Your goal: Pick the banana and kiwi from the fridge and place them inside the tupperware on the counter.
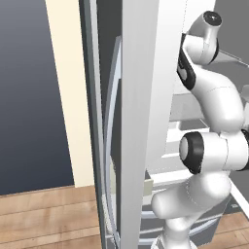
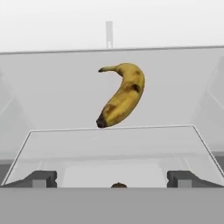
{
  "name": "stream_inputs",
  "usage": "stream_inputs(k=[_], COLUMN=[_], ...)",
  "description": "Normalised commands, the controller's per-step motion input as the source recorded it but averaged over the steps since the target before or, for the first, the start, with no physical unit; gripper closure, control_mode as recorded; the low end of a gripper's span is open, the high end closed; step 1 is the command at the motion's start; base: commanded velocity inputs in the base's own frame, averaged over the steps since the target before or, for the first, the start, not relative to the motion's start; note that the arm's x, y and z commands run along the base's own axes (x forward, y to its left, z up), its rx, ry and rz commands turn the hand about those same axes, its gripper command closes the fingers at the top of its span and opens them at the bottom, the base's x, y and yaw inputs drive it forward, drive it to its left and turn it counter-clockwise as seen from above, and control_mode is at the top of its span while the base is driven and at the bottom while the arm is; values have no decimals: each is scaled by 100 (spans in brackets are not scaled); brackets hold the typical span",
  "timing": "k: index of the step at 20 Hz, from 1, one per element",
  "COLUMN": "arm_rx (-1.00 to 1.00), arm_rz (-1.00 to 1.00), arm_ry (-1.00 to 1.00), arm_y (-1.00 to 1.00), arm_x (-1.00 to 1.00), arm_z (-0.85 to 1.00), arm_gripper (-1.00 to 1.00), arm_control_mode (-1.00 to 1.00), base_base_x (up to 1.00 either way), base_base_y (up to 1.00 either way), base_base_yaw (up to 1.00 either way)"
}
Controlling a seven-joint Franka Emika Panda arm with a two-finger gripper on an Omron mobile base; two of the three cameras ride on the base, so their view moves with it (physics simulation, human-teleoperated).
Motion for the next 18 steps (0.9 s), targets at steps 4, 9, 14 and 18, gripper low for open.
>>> stream_inputs(k=[4,9,14,18], arm_rx=[0,0,0,0], arm_rz=[0,0,0,0], arm_ry=[3,4,5,5], arm_y=[-3,-10,-16,-11], arm_x=[49,48,45,50], arm_z=[-2,-11,-7,-3], arm_gripper=[-100,-100,-100,-100], arm_control_mode=[-100,-100,-100,-100], base_base_x=[0,0,0,0], base_base_y=[0,0,0,0], base_base_yaw=[0,0,0,0])
